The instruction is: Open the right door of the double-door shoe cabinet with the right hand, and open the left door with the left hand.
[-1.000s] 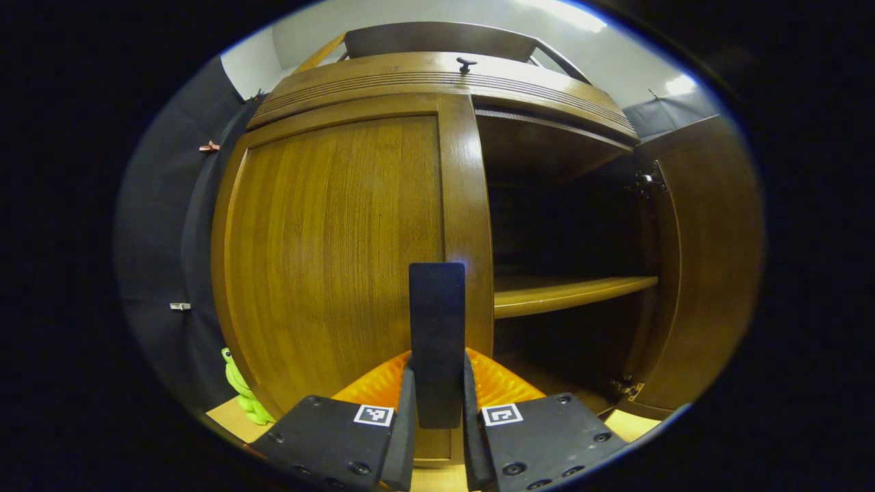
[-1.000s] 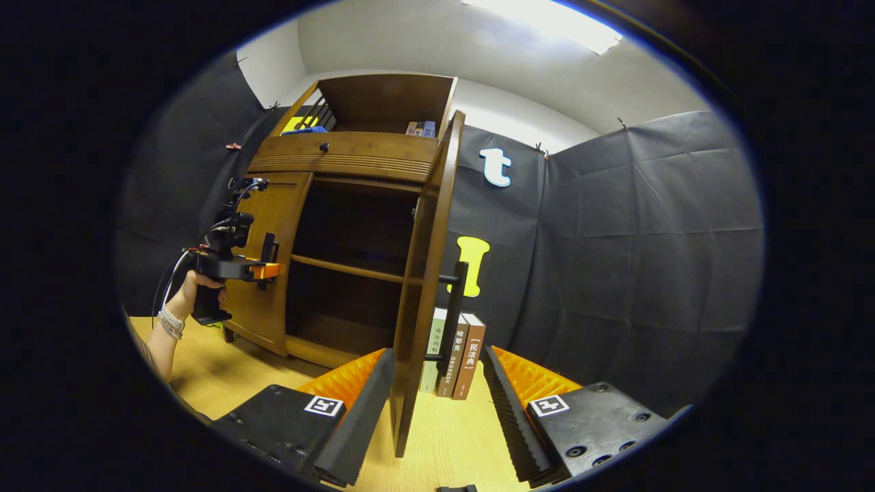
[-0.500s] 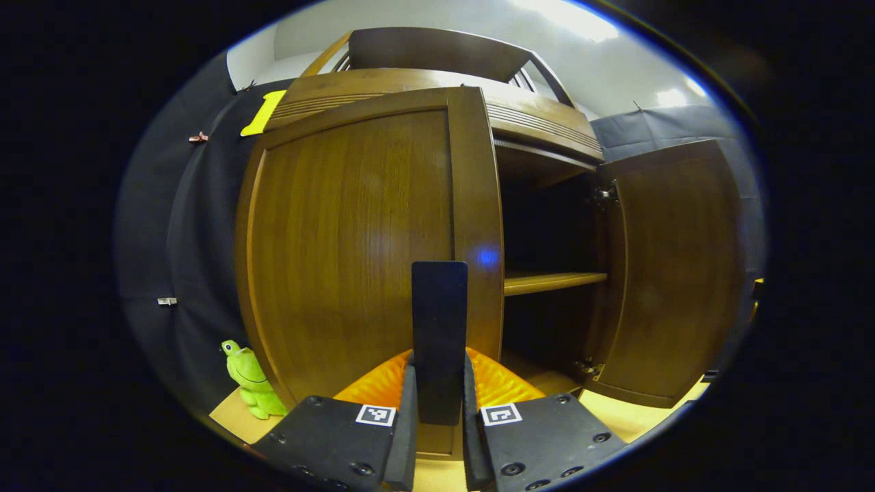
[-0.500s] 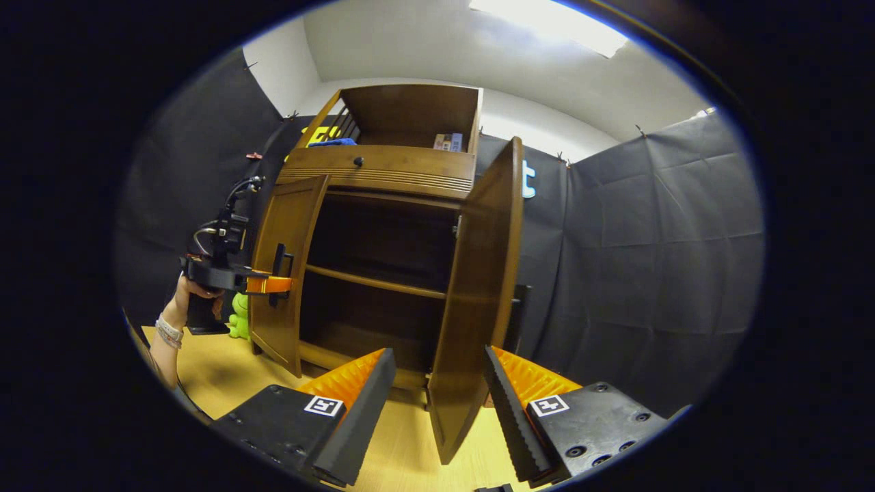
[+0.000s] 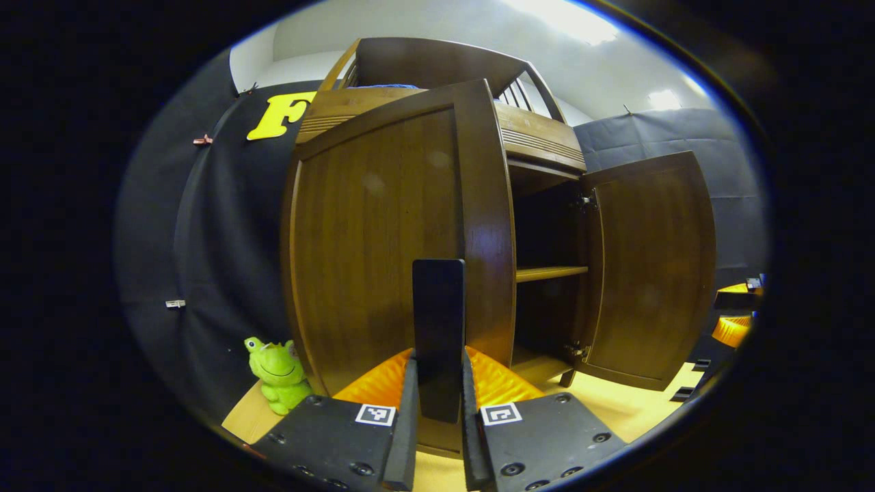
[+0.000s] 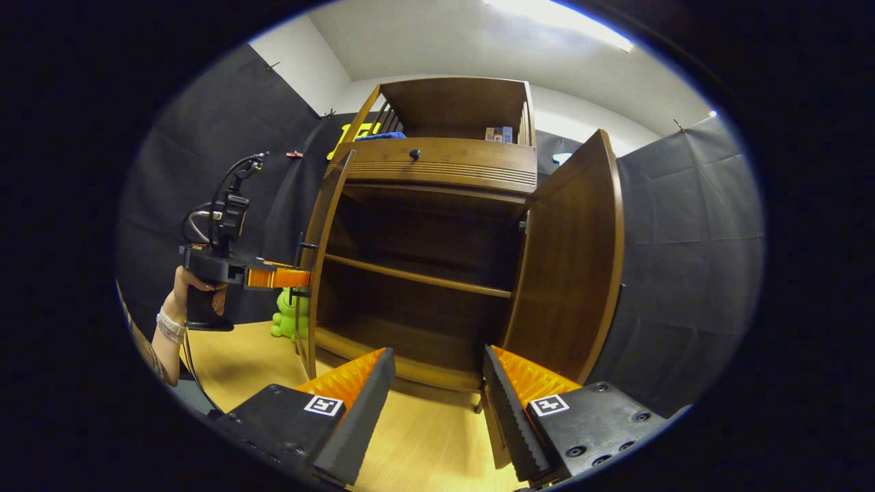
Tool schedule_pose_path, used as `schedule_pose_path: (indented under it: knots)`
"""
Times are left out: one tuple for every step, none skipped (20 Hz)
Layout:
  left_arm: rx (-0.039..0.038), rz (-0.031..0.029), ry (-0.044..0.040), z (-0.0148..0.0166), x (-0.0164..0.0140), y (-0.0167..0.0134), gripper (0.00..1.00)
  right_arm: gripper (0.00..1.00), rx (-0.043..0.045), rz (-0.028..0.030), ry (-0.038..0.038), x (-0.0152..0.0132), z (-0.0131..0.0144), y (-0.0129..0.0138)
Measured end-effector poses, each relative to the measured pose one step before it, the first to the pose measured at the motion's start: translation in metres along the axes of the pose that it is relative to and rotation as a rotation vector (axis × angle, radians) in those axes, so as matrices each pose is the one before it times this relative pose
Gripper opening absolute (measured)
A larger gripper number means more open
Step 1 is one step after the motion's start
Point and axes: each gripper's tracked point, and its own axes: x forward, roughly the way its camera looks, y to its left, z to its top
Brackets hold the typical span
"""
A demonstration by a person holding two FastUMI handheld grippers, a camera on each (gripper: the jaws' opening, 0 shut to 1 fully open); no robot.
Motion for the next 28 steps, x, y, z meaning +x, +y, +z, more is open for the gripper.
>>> schedule_pose_path:
  knots:
    - [0.00223, 0.00871, 0.00001, -0.00034, -0.00555, 0.00344, 0.31, 0.83, -0.00140, 0.01356, 0.00020, 0.00326, -0.00176, 0.00784]
    - [0.00171, 0.00646, 0.00304, 0.00003, -0.00481, 0.00284, 0.31, 0.84, -0.00125, 0.01310, -0.00019, 0.00250, -0.00094, 0.00789]
    - [0.00229, 0.00807, 0.00157, -0.00030, -0.00480, 0.00336, 0.31, 0.83, -0.00093, 0.01179, -0.00060, -0.00299, 0.00233, 0.00987]
    - [0.00336, 0.01045, 0.00223, 0.00055, -0.00498, 0.00355, 0.31, 0.84, 0.00045, 0.01048, -0.00217, -0.00081, 0.00072, 0.00533]
    - [0.00448, 0.01092, 0.00096, -0.00004, -0.00460, 0.00357, 0.31, 0.84, 0.00219, 0.01016, -0.00319, -0.00094, -0.00219, 0.00273]
    - [0.00619, 0.01203, -0.00020, -0.00010, -0.00492, 0.00440, 0.31, 0.84, 0.00429, 0.00985, -0.00215, 0.00031, -0.00083, 0.00356]
    - [0.00409, 0.01148, 0.00121, -0.00036, -0.00474, 0.00356, 0.31, 0.84, 0.00457, 0.01177, 0.00043, 0.00295, -0.00060, 0.00406]
    - [0.00577, 0.01062, 0.00063, 0.00005, -0.00463, 0.00343, 0.31, 0.83, 0.00225, 0.01190, 0.00434, 0.00200, -0.00127, 0.00418]
    - [0.00855, 0.01180, 0.00295, -0.00090, -0.00360, 0.00364, 0.31, 0.83, -0.00037, 0.00842, 0.00600, 0.00207, -0.00177, 0.00326]
    - [0.00496, 0.00989, 0.00072, -0.00026, -0.00368, 0.00421, 0.31, 0.84, -0.00223, 0.00616, 0.00651, 0.00094, -0.00130, 0.00281]
    - [0.00096, 0.00733, 0.00162, -0.00119, -0.00270, 0.00430, 0.29, 0.84, -0.00149, 0.00420, 0.00412, 0.00120, -0.00115, 0.00205]
    - [-0.00384, 0.00604, 0.00281, -0.00055, -0.00259, 0.00287, 0.29, 0.84, -0.00068, 0.00669, 0.00136, 0.00082, 0.00007, 0.00361]
    - [-0.00802, 0.00317, 0.00205, -0.00090, -0.00259, 0.00345, 0.29, 0.84, 0.00098, 0.00809, -0.00152, 0.00118, 0.00067, 0.00387]
    - [-0.01064, 0.00267, 0.00295, -0.00035, -0.00283, 0.00281, 0.28, 0.85, 0.00107, 0.00933, -0.00165, 0.00112, 0.00041, 0.00445]
    - [-0.00993, 0.00157, 0.00589, -0.00178, -0.00244, 0.00339, 0.29, 0.85, -0.00033, 0.00830, -0.00070, 0.00123, 0.00007, 0.00432]
    - [-0.00604, 0.00365, 0.00585, -0.00088, -0.00223, 0.00312, 0.28, 0.84, -0.00233, 0.00603, 0.00055, 0.00155, 0.00008, 0.00315]
    - [-0.00387, 0.00877, 0.00347, -0.00051, -0.00321, 0.00523, 0.28, 0.84, -0.00319, 0.00342, 0.00234, 0.00070, -0.00156, 0.00190]
    - [-0.00020, 0.01202, -0.00103, 0.00095, -0.00240, 0.00504, 0.29, 0.85, -0.00257, 0.00297, 0.00276, 0.00154, -0.00066, 0.00248]
    - [0.00106, 0.01263, 0.00134, -0.00059, -0.00273, 0.00460, 0.27, 0.85, -0.00005, 0.00424, 0.00098, 0.00102, -0.00127, 0.00261]
    - [0.00150, 0.01412, -0.00071, 0.00026, -0.00235, 0.00433, 0.27, 0.85, 0.00307, 0.00596, 0.00122, 0.00168, -0.00065, 0.00301]
    - [0.00426, 0.01440, -0.00091, -0.00026, -0.00236, 0.00439, 0.27, 0.85, 0.00487, 0.00791, 0.00127, 0.00264, -0.00036, 0.00318]
    - [0.00576, 0.01478, -0.00117, 0.00090, -0.00261, 0.00501, 0.27, 0.84, 0.00442, 0.00862, 0.00257, 0.00238, -0.00037, 0.00320]
    - [0.00499, 0.01397, -0.00045, 0.00126, -0.00241, 0.00289, 0.27, 0.84, 0.00381, 0.00640, 0.00247, 0.00311, -0.00052, 0.00299]
    - [0.00439, 0.01114, -0.00160, 0.00153, -0.00331, 0.00363, 0.27, 0.84, 0.00229, 0.00550, 0.00173, 0.00237, -0.00050, 0.00256]
    - [0.00196, 0.00695, -0.00124, 0.00103, -0.00299, 0.00288, 0.27, 0.84, 0.00142, 0.00498, 0.00192, 0.00396, -0.00223, 0.00191]
    - [0.00145, 0.01418, -0.00203, 0.00131, -0.00233, 0.00428, 0.27, 0.84, 0.00150, 0.00462, 0.00096, 0.00413, -0.00119, 0.00009]
    - [0.00401, 0.02332, -0.00307, 0.00010, -0.00393, 0.00911, 0.26, 0.84, 0.00220, 0.00599, 0.00020, 0.00253, -0.00093, 0.00146]
    - [0.00419, 0.02839, -0.00244, 0.00142, -0.00404, 0.00987, 0.23, 0.84, 0.00295, 0.00780, -0.00074, 0.00162, 0.00003, 0.00243]
